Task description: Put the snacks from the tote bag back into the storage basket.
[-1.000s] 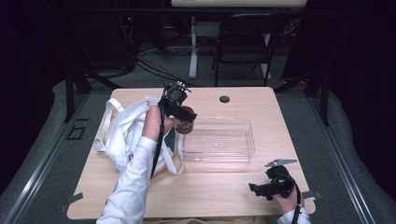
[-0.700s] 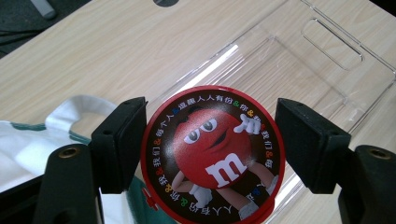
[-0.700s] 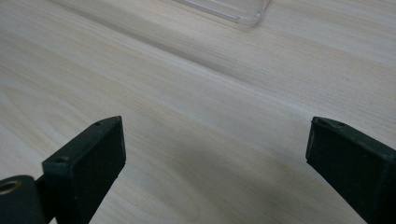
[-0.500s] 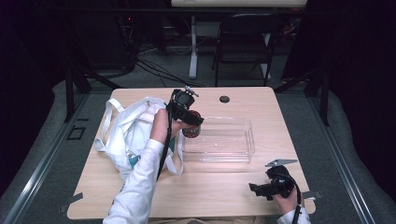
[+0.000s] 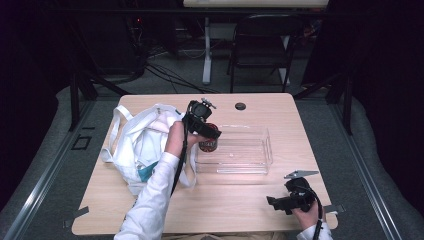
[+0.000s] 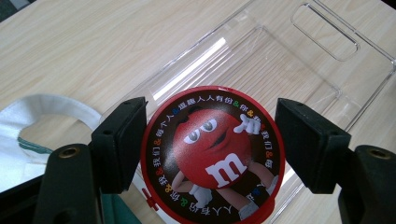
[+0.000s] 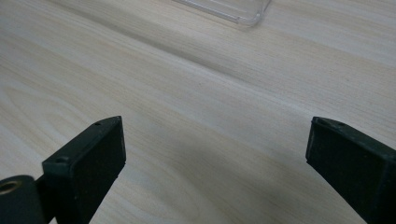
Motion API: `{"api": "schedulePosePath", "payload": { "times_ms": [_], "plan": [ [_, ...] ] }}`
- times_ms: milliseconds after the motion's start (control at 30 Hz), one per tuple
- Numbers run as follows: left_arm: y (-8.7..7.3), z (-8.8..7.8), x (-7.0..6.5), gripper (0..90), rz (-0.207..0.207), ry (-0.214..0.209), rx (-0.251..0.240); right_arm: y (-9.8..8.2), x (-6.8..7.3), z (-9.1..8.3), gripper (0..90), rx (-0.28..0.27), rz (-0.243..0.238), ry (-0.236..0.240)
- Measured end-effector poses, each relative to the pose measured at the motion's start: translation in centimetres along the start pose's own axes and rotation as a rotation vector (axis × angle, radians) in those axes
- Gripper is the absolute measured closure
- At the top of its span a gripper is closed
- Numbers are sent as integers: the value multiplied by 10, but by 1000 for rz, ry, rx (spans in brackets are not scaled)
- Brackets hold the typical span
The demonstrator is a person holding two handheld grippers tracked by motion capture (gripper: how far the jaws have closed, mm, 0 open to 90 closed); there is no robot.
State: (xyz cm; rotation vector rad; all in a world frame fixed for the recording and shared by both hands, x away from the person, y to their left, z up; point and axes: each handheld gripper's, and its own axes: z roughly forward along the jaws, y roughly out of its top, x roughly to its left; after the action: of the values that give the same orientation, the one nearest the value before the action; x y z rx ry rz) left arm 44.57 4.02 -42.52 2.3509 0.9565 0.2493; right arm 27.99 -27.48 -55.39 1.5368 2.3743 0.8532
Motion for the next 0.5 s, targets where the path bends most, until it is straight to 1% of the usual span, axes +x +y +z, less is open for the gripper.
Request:
{"api": "schedulePosePath", "payload": {
  "times_ms": [33,67,133,367,500],
  "plan": [
    [-1,1,0,279,-1,1,-3,0,0,0,46,0,0,0],
    [-2,3,0,279,-2,-8,2,0,0,0,46,0,0,0],
    [-2,4,0,279,-3,-6,-1,0,0,0,46,1,-2,-1],
    [-5,10,-2,279,2,-20,9,0,0,0,46,3,-1,-1],
    [-7,13,-3,279,3,-19,10,0,0,0,47,3,-1,-1]
  ]
}}
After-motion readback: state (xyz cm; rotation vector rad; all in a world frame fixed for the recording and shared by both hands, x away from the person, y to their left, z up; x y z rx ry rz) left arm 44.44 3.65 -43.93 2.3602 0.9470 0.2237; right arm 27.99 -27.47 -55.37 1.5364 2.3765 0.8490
